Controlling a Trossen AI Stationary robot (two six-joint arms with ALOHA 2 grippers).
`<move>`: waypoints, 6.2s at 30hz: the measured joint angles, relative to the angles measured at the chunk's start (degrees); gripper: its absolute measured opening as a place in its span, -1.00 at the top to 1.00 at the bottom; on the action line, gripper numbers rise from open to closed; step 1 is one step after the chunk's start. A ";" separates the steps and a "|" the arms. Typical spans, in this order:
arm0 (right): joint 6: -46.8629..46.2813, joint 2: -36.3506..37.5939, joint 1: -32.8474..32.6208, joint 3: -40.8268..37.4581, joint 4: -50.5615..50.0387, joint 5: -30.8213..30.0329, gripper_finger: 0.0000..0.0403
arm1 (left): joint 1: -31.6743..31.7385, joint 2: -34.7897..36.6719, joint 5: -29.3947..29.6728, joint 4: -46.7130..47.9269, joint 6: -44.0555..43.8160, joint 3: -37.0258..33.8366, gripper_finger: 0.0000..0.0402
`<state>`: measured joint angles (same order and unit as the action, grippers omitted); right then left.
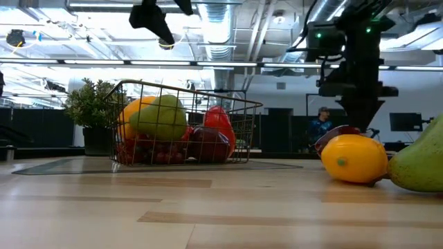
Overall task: Build produce basket
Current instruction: Put the dark red apple into the gold wire basket
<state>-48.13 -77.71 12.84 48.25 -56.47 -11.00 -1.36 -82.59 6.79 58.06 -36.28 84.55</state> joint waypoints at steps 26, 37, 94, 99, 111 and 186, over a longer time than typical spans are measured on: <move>-7.75 6.26 -22.30 3.66 23.27 7.38 0.65 | -12.22 0.00 19.25 -20.64 -12.76 -6.38 -0.85; 2.09 -6.10 -13.03 3.61 18.50 -6.02 0.71 | -12.71 -0.09 17.08 -36.88 -19.98 -17.67 -0.85; -7.27 9.56 -36.54 9.57 12.53 -1.19 0.90 | -21.27 -24.82 1.02 -52.45 21.09 -16.07 -0.85; -10.72 7.89 -38.05 9.59 12.69 -1.19 0.89 | -20.26 -29.64 1.14 -57.83 19.72 -15.84 -0.85; -20.82 0.95 -42.72 9.62 12.76 -2.04 0.91 | -20.11 -29.79 3.82 -56.83 5.15 -15.76 -0.85; -28.38 -3.91 -48.73 9.62 14.37 -3.98 0.90 | -18.57 -29.51 14.84 -23.12 -12.72 7.60 -0.50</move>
<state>-76.51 -81.62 -35.89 57.86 -42.11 -14.98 -19.94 -112.09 21.63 34.94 -49.00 92.15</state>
